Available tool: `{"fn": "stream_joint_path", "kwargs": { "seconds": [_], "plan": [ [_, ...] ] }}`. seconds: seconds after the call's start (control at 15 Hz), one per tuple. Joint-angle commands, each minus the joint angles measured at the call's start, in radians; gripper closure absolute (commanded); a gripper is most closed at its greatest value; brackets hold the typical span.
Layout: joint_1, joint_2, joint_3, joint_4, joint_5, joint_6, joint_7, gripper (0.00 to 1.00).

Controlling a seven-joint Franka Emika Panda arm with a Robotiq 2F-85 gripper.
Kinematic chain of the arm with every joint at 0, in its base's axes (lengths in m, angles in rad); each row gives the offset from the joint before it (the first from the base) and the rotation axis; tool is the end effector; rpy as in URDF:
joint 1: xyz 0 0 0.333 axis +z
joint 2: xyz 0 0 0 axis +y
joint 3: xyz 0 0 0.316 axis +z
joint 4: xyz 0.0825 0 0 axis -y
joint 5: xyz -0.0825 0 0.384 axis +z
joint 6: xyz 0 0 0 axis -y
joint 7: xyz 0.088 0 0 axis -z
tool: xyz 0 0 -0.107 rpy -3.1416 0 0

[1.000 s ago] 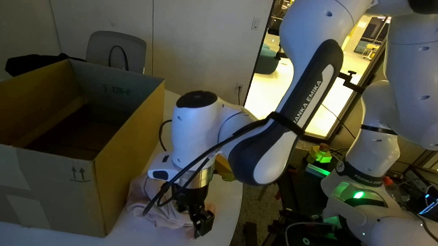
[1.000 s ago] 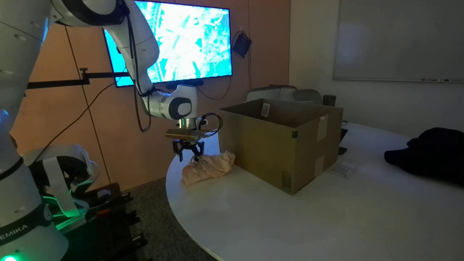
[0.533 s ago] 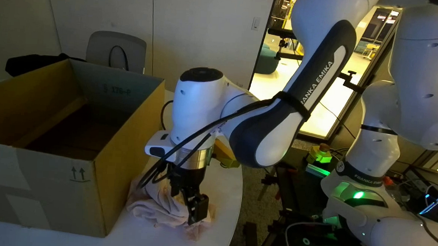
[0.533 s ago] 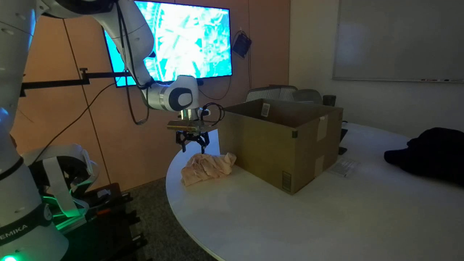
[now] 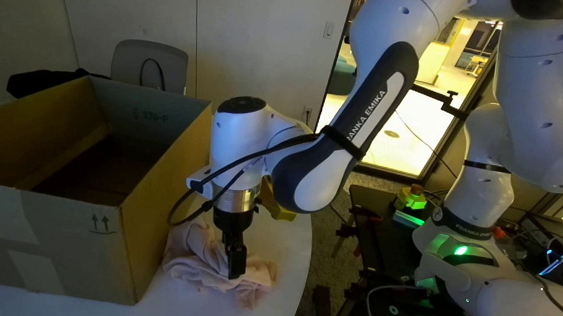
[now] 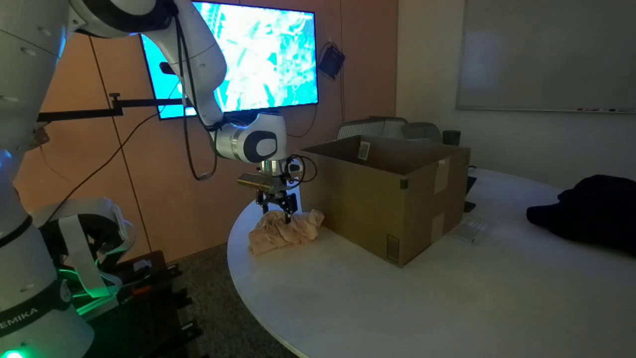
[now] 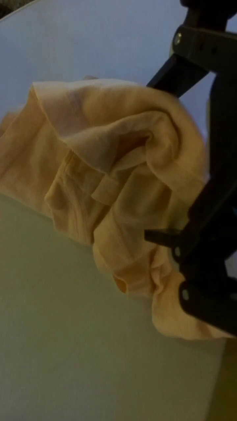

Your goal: Pick up the marker and wrap it on the cloth, then pick up the cloth and put it in the box

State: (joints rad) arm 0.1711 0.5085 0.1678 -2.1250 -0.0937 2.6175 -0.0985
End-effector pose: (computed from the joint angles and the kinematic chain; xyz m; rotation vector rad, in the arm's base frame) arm 0.5385 0.1936 0.1692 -3.0117 -0.7661 0.0162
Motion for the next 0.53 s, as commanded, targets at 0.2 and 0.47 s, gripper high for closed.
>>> {"fn": "stream_joint_path", "kwargs": {
  "seconds": [0.2,0.47],
  "plan": [
    [0.041,0.14,-0.046,0.109,0.047,0.085,0.165,0.0],
    [0.095,0.166,-0.105,0.086,0.025,0.167,0.258,0.0]
  ]
}}
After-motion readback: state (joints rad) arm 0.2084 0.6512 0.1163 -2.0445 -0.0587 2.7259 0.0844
